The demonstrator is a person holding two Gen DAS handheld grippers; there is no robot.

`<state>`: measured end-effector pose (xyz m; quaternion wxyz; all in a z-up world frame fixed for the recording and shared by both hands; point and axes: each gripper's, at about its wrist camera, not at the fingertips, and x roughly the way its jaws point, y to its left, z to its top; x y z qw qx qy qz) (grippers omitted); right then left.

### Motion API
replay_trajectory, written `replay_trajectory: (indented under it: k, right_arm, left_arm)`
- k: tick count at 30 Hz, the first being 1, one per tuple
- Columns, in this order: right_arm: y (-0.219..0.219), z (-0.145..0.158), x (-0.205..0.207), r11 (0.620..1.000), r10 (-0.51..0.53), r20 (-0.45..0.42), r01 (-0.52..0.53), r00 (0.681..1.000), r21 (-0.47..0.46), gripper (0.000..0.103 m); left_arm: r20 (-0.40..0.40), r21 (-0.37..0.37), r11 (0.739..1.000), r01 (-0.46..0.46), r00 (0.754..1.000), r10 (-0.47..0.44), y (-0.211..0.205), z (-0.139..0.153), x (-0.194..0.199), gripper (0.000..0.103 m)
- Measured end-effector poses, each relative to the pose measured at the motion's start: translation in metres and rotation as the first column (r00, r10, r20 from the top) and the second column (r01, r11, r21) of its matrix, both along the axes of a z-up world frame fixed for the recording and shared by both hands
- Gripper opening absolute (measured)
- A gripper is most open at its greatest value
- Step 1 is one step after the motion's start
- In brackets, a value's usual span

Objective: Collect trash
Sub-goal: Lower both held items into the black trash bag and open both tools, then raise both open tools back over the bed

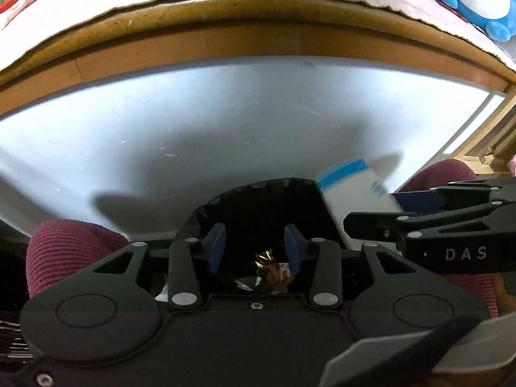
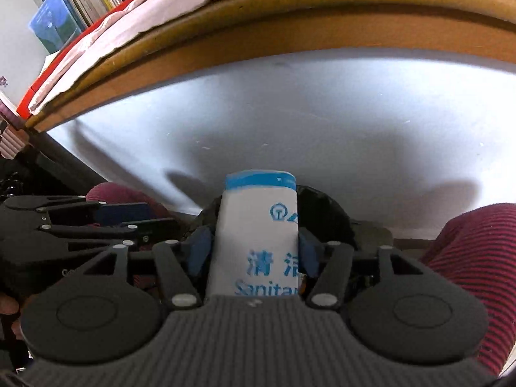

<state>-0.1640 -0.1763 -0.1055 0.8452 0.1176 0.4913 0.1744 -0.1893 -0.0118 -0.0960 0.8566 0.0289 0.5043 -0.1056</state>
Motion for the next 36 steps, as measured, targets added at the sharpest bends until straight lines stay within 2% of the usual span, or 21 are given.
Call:
replay_trajectory:
  k: [5,11,14,16,18,22,26,30,33,36]
  right_arm:
    - [-0.001,0.003,0.000,1.000,-0.002,0.013,0.002,1.000,0.006,0.083]
    - [-0.012,0.016,0.000,1.000,-0.005,0.071,0.004,0.997,0.006,0.083]
    - [-0.019,0.032,0.002,1.000,-0.004,0.141,0.003,0.990,0.010,0.083]
    - [-0.026,0.044,0.004,1.000,-0.010,0.200,0.006,0.980,0.019,0.083]
    - [-0.033,0.057,0.007,0.999,-0.021,0.256,0.013,0.967,0.032,0.084]
    - [-0.043,0.085,0.016,0.999,-0.046,0.400,0.032,0.915,0.040,0.085]
    - [-0.053,0.108,0.030,0.996,-0.080,0.510,0.093,0.857,-0.001,0.087]
    - [-0.062,0.120,0.049,0.982,-0.134,0.574,0.188,0.808,-0.036,0.087]
    - [-0.069,0.122,0.071,0.970,-0.149,0.594,0.234,0.791,-0.068,0.087]
    - [-0.075,0.121,0.096,0.955,-0.148,0.599,0.272,0.787,-0.122,0.085]
  left_arm:
    - [0.020,0.014,1.000,-0.014,1.000,0.014,0.000,0.003,0.001,0.046]
    - [0.086,0.032,0.999,-0.033,0.996,0.030,0.000,0.020,0.000,0.054]
    - [0.149,0.019,0.999,-0.043,0.988,0.040,0.004,0.038,0.002,0.063]
    - [0.208,0.006,0.999,-0.050,0.977,0.048,0.005,0.052,0.004,0.073]
    - [0.266,-0.010,0.998,-0.055,0.962,0.055,0.006,0.067,0.008,0.078]
    - [0.366,-0.056,0.997,-0.054,0.928,0.071,0.008,0.095,0.018,0.084]
    - [0.438,-0.091,0.993,-0.071,0.893,0.104,0.004,0.116,0.038,0.084]
    - [0.506,-0.123,0.990,-0.069,0.854,0.122,-0.001,0.130,0.062,0.082]
    - [0.533,-0.131,0.989,-0.067,0.837,0.127,-0.009,0.132,0.086,0.073]
    - [0.527,-0.136,0.988,-0.069,0.840,0.131,-0.016,0.127,0.111,0.053]
